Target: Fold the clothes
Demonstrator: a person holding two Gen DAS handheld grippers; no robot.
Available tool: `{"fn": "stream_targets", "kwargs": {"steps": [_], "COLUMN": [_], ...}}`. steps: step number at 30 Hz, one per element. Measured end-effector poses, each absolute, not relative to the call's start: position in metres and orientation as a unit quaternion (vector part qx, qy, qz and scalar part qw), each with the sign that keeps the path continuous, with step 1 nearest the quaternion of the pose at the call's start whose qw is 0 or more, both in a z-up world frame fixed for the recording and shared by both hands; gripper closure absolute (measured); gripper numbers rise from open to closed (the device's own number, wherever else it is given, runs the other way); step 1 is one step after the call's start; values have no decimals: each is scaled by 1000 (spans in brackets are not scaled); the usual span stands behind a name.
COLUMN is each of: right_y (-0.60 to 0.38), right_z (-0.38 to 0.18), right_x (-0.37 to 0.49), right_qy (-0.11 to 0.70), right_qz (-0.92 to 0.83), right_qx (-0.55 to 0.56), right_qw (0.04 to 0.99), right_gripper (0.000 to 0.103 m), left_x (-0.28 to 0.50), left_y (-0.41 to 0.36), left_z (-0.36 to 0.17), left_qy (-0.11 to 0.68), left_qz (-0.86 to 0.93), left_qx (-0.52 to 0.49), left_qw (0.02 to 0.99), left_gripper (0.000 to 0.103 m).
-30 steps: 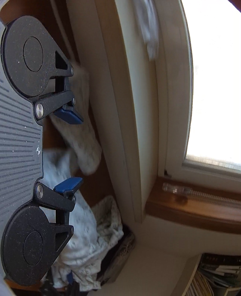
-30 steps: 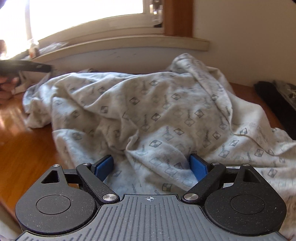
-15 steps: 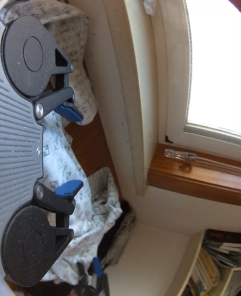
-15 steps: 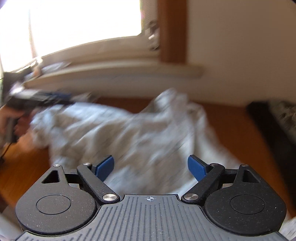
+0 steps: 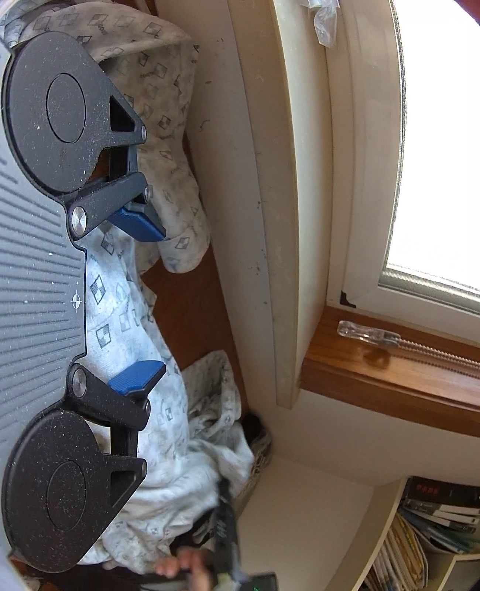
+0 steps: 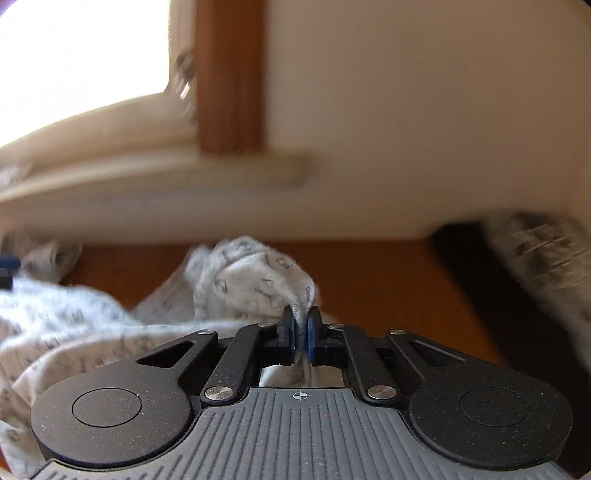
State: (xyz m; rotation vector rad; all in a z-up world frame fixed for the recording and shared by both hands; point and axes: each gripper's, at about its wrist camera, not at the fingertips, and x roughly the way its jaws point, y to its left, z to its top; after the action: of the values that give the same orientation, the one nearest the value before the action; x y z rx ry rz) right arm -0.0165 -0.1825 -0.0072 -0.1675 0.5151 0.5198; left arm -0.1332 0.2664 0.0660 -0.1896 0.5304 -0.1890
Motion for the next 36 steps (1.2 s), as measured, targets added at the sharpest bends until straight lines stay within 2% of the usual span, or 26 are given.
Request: {"fn": "stream_targets", "kwargs": {"steps": [3,8,16,26,32,35,36], "right_y": [-224,-286,-288,-295,-299,-305,-306], "right_z": [26,62,37,48,56,66,69], "right_x": [-27,-51,-75,-94,-115,-122,-124], "right_qy": [216,204,234,222,204,198,196], "right_qz": [223,207,215,237,250,253,253], "right_qx": [-68,-58,-104,-93,-98,-95,-94], "right_qw": [948,955,943,941,941,942,943], "right_gripper": [99,99,99,98,98,98,98], "left_x": [-134,-136,-140,-142,-132,-119,-114], "left_y": [265,263,259,236,203,185,180], "left_z": [66,67,69,71,81,88,89], "left_qy": [260,257,249,247,251,256,260], "left_qz": [-98,-104,-116,-154,-191,-206,-212], "left_qx": [-89,-89,-80,-76,-39,-23,-18], "left_qw": [956,957,958,954,948,944,942], "left_gripper": [29,26,26,26,26,29,34]}}
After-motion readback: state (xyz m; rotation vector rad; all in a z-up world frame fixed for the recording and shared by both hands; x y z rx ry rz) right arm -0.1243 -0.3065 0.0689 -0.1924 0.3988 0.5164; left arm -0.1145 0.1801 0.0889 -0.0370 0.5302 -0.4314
